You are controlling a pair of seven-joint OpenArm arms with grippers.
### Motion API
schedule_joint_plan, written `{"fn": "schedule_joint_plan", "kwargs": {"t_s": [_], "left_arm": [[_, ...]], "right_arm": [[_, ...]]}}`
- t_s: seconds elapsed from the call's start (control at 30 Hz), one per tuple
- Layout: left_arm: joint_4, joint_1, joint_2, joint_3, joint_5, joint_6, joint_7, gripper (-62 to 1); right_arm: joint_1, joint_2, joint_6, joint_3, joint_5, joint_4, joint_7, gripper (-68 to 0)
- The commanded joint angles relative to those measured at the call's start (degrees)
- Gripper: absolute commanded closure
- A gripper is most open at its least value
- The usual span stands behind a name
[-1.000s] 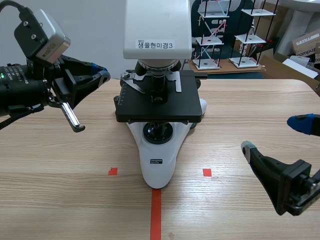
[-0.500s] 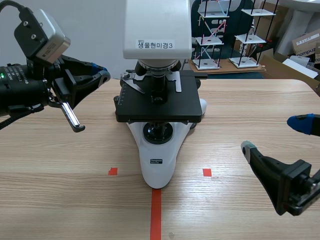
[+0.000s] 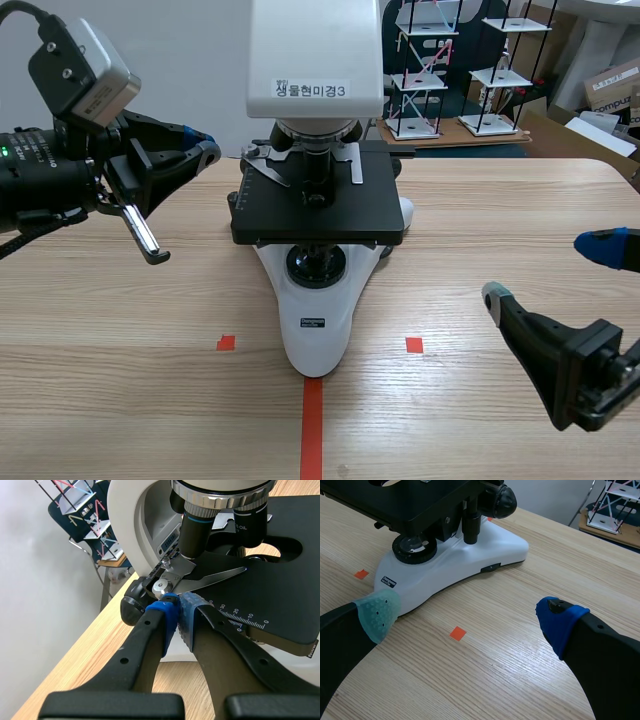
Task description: Return to the home posture
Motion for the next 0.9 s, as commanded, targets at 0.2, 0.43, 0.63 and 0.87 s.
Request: {"fn": "schedule_joint_plan", "kwargs": {"t_s": [0.2,0.43,0.63,0.87], "left_arm": [[0.61,-0.59,-0.35,-0.15,-0.59,0.35,-0.92,-1.8],[0.61,3.56,-0.59,-2.51,-0.63,2.1,-1.55,-22.6],[1.07,16.59,-0.66,-11.96,-1.86,2.08,-15.43,-24.3],[3.85,32.92,1.46,-22.84,-6.01,2.08,-24.24,-53.3]], "right_arm": [[0.37,0.46,-0.2,0.7,0.2,0.96,0.87,-59.1],[0.37,0.46,-0.2,0.7,0.22,0.96,0.87,-59.1],[0.37,0.46,-0.2,0.7,0.2,0.96,0.87,-59.1],[0.37,0.46,-0.2,0.7,0.2,0.96,0.87,-59.1]]}}
